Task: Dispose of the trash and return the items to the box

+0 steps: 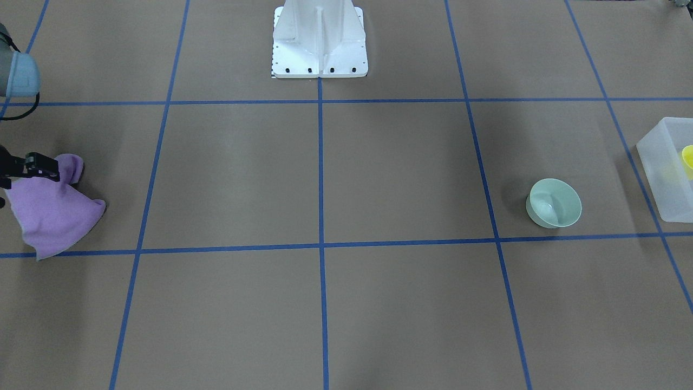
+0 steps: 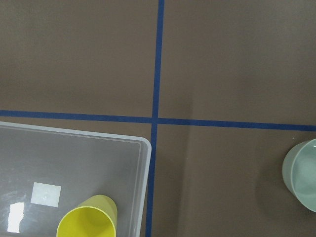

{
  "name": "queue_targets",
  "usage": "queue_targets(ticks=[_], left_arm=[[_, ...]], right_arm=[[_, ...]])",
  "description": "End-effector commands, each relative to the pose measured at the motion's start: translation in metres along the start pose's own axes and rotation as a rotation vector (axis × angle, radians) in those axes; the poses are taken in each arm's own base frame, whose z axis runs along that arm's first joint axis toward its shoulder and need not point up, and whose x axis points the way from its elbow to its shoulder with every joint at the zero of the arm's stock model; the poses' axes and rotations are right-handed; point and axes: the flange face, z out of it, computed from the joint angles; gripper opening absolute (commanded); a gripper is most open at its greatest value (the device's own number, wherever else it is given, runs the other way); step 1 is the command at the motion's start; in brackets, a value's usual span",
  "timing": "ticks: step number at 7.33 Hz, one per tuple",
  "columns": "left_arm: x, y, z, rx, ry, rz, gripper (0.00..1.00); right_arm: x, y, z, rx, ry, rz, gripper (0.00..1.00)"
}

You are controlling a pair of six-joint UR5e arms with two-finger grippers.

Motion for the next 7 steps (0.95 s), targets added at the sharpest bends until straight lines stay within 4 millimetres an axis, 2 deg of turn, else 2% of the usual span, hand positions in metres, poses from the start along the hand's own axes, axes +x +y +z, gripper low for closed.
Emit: queue_targets(ticks=[1, 2, 3, 4, 5, 6, 7], left_arm=[[0.012, -0.008, -0.011, 0.013, -0.001, 0.008, 0.99], [0.014, -0.009, -0.012, 0.015, 0.001, 0.004, 0.99], [0.019, -0.008, -0.016, 0.025, 0.004, -0.020, 0.99], [0.021, -0.008, -0.018, 0.029, 0.005, -0.020, 0.99], [0.021, -0.008, -0.018, 0.028, 0.004, -0.023, 0.99], [0.020, -0.007, -0.017, 0.027, 0.004, -0.024, 0.99], [0.021, -0.007, -0.018, 0.028, 0.004, -0.023, 0.99]], right_arm=[[-0.004, -0.010, 0.047, -0.041, 0.003, -0.039, 1.00], [0.007, -0.012, 0.068, -0.047, 0.004, -0.049, 0.95], [0.014, -0.010, 0.079, -0.042, 0.001, -0.064, 0.41], [0.011, -0.010, 0.075, -0.024, -0.007, -0.079, 0.00], [0.004, -0.009, 0.063, 0.000, -0.019, -0.094, 0.00], [-0.006, -0.010, 0.032, 0.047, -0.033, -0.097, 0.00], [-0.002, -0.010, 0.011, 0.078, -0.039, -0.082, 0.00]])
